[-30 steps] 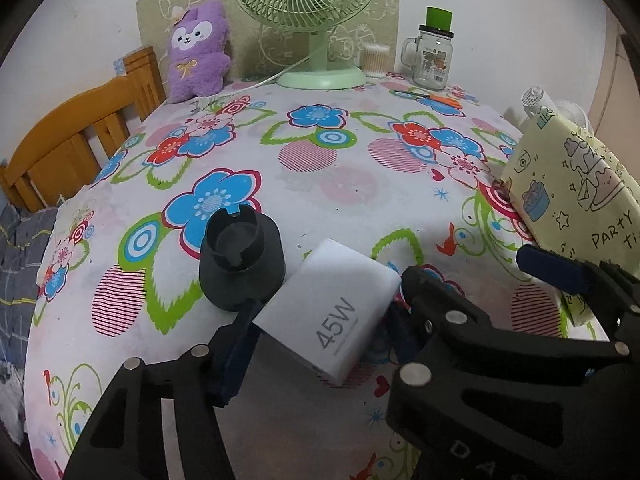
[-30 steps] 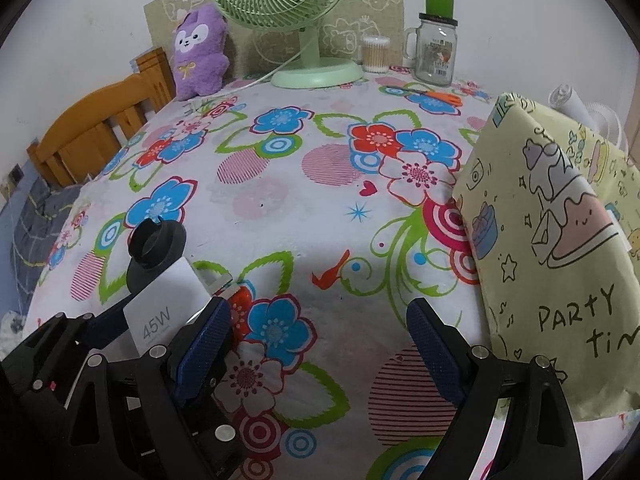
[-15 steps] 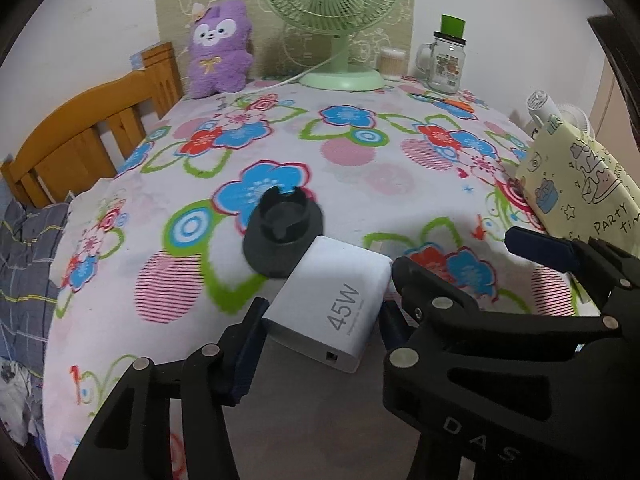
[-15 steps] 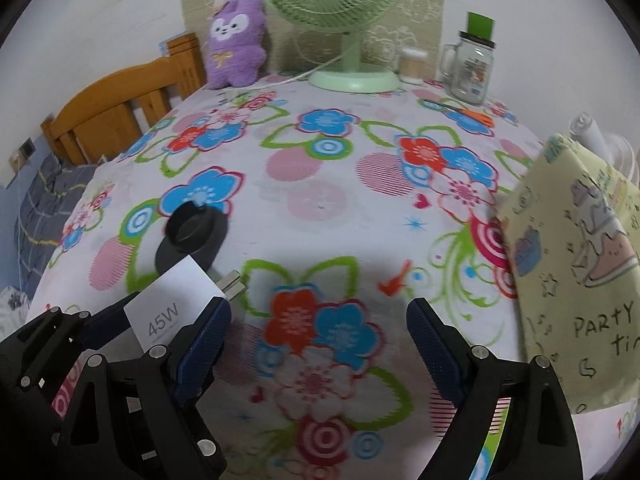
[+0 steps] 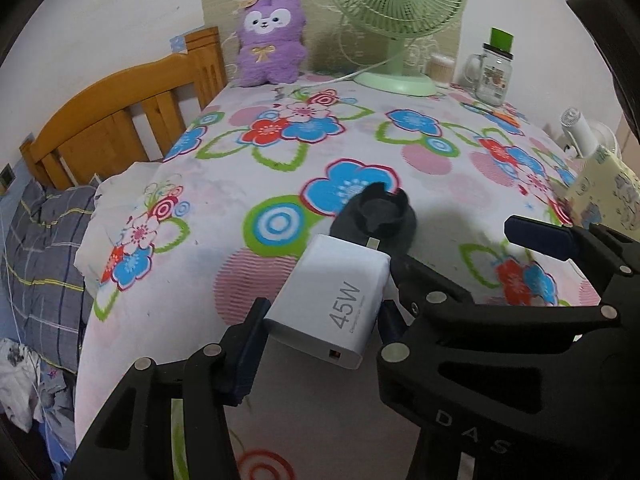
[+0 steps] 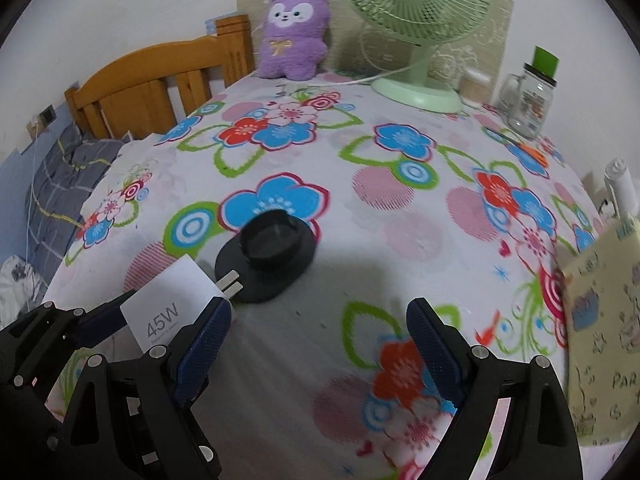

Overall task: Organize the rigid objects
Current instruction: 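Grasp the white charger with the left gripper while the right grasps the black cup, then carry the charger and black cup toward the patterned box with both grippers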

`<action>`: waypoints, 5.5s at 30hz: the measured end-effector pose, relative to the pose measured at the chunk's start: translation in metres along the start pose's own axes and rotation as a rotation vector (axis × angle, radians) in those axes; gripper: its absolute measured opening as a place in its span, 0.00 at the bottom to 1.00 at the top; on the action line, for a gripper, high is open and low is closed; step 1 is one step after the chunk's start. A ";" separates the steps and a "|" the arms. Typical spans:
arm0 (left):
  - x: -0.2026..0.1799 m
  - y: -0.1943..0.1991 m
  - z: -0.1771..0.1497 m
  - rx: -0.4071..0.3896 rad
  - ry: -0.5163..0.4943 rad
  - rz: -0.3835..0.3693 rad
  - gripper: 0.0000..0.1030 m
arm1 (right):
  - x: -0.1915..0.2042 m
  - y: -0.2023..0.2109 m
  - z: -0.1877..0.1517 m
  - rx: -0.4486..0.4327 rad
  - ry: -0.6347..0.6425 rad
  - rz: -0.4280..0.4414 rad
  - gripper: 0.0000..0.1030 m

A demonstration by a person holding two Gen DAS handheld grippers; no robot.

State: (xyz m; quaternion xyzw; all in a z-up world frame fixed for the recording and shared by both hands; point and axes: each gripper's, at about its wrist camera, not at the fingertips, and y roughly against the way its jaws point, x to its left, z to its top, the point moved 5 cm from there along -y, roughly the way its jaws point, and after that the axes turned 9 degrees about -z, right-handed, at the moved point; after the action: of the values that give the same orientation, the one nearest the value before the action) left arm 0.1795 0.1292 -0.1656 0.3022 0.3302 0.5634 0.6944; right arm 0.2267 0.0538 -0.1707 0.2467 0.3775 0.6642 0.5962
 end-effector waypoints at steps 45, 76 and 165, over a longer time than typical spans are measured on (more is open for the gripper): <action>-0.046 0.002 -0.003 0.004 -0.056 -0.046 0.53 | -0.043 0.006 -0.020 0.012 -0.019 0.016 0.13; -0.010 -0.022 0.027 0.004 -0.034 0.002 0.52 | -0.022 -0.032 0.020 0.018 -0.028 0.018 0.43; -0.171 0.085 0.017 -0.130 -0.136 -0.050 0.46 | -0.154 0.134 -0.038 -0.137 -0.167 -0.065 0.43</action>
State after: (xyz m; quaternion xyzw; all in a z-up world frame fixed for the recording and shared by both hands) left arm 0.1180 -0.0244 -0.0681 0.2857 0.2524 0.5442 0.7473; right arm 0.1415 -0.1053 -0.0680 0.2474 0.2882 0.6459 0.6622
